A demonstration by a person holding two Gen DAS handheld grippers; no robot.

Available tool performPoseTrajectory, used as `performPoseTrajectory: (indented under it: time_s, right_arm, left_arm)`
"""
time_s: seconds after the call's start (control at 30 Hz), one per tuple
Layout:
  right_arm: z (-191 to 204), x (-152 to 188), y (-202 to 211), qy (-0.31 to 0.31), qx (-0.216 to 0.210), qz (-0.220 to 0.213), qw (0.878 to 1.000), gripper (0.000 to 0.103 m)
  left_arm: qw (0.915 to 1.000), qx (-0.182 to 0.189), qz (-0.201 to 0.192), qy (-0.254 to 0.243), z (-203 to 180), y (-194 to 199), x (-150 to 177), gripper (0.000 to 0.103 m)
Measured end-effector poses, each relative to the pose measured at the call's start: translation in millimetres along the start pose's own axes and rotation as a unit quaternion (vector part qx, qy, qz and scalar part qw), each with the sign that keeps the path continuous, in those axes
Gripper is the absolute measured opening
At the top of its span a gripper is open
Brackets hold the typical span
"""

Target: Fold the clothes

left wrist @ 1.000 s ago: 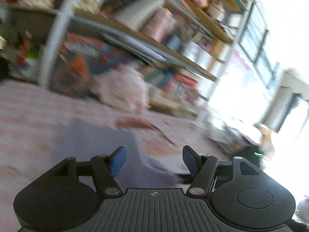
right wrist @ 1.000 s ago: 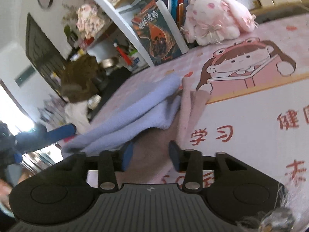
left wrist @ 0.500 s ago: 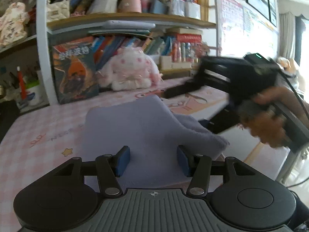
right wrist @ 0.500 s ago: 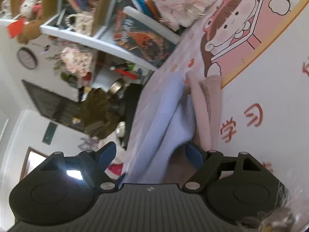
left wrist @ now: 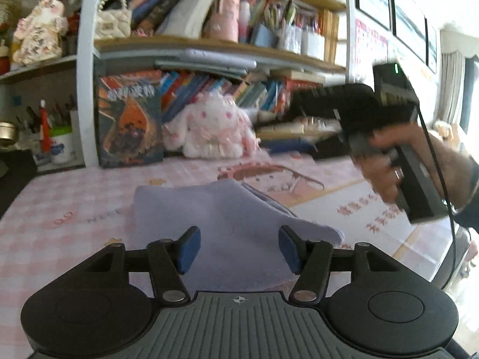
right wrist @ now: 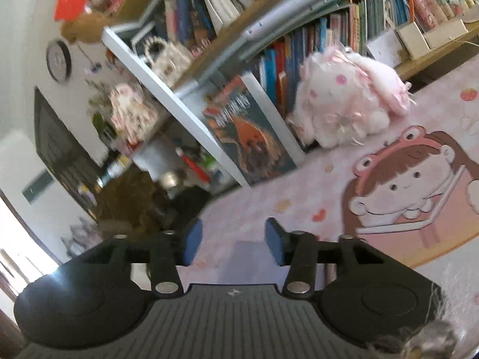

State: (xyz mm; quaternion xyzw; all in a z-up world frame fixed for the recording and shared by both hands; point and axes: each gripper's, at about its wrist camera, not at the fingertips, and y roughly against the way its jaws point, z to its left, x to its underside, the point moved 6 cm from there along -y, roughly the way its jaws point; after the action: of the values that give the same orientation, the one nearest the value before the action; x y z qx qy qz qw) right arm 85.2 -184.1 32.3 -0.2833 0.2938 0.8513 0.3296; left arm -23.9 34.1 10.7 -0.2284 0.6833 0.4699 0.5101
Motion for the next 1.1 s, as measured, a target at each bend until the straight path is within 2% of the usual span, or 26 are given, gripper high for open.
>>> performPoseTrajectory:
  time_s: [0.07,0.13,0.27,0.37,0.47,0.5,0.53,0.6,0.63,0.73,0.83,0.93,1.1]
  right_arm:
    - [-12,11,6,0.003,0.023,0.025,0.999,0.05]
    - [-17,26,12,0.004,0.028,0.046,0.999,0.051]
    - [-7,62,23,0.002,-0.009,0.088,0.996,0.051]
    - [9,78,21,0.011,-0.043,0.103,0.994,0.048]
    - [18,86,11,0.044,-0.023,0.116,0.992,0.029]
    - [21,86,11,0.058,-0.017,0.113,0.992,0.016]
    - [24,86,12,0.071,-0.01,0.111,0.991,0.012]
    - [37,81,27,0.109,-0.026,0.077,0.991,0.009]
    - [44,79,36,0.122,-0.039,0.057,0.99,0.008]
    - [38,86,49,0.126,-0.022,0.05,0.99,0.007]
    - [1,107,35,0.106,0.039,0.097,0.989,0.007]
    - [-19,111,33,0.049,0.025,0.095,0.994,0.007]
    - [-11,110,35,0.056,0.029,0.102,0.993,0.008]
  left_arm:
    - [1.0,-0.001,-0.009,0.004,6,8,-2,0.058]
    - [0.9999,-0.002,-0.01,0.007,11,12,-2,0.058]
    - [0.9999,-0.002,0.003,0.017,19,4,3,0.056]
    - [0.9997,0.003,0.013,0.02,17,-6,5,0.055]
    - [1.0,-0.002,0.003,0.005,10,-4,-1,0.055]
    - [1.0,0.002,-0.002,0.001,7,-1,-2,0.055]
    - [1.0,0.005,-0.008,-0.002,5,1,-4,0.055]
    - [0.9999,0.01,0.001,-0.004,4,-2,-1,0.055]
    - [0.9999,0.012,0.011,0.0,5,-6,3,0.055]
    - [0.9993,0.023,0.024,0.016,3,-13,13,0.055]
    - [0.9985,0.03,0.031,0.032,-2,-19,18,0.055]
    - [0.9987,0.026,0.028,0.034,-3,-20,22,0.055]
    - [0.9987,0.031,0.02,0.036,-1,-13,15,0.055]
